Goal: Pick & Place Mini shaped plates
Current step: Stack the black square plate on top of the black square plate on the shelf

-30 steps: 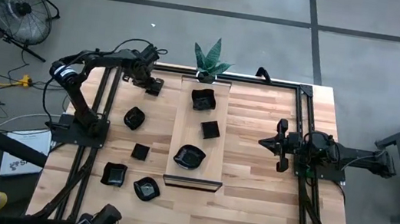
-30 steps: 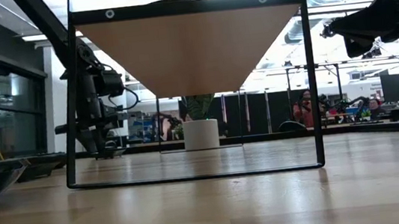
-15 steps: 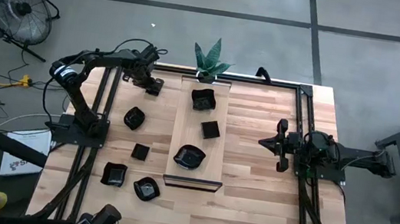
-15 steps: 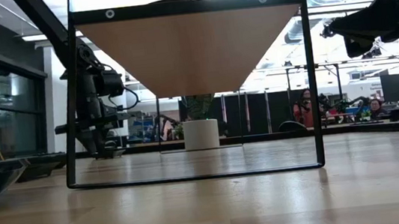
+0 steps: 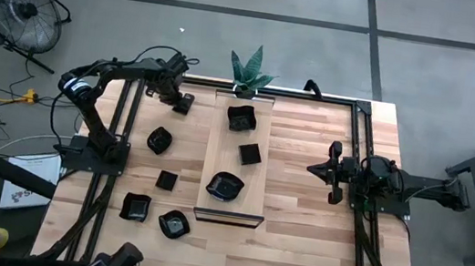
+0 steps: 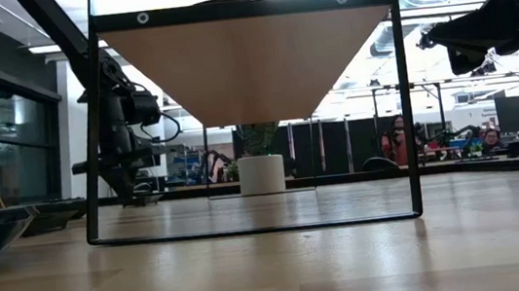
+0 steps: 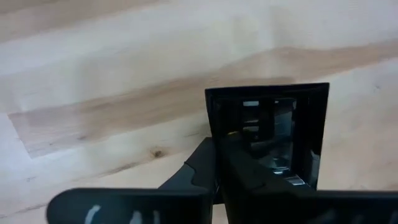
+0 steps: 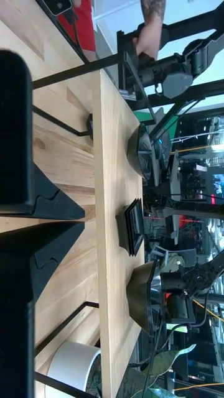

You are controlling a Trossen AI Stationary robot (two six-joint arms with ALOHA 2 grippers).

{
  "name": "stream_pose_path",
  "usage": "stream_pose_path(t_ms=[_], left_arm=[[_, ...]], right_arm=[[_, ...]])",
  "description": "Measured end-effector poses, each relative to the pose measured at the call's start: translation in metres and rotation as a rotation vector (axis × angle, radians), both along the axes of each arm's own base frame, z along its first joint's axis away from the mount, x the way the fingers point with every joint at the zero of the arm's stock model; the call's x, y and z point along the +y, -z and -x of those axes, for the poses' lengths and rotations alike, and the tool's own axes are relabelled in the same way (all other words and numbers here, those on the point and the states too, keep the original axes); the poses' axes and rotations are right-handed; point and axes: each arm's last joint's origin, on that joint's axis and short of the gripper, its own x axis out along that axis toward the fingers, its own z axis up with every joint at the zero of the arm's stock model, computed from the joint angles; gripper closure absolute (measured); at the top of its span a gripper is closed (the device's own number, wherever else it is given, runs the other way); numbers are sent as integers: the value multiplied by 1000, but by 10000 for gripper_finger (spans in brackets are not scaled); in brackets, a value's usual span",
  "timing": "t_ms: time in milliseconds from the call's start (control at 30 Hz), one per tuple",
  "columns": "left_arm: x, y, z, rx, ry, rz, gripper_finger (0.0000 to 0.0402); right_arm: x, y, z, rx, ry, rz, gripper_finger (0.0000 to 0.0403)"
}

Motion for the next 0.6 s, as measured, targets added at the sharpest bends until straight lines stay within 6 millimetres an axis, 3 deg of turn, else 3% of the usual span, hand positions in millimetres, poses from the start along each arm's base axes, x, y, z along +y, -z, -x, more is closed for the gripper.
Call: stream_pose_path(t_ms=[600], left_arm=[[-19, -64, 13, -34, 94, -97, 401]], right_arm=[[0, 0, 0, 0, 0, 0, 391]])
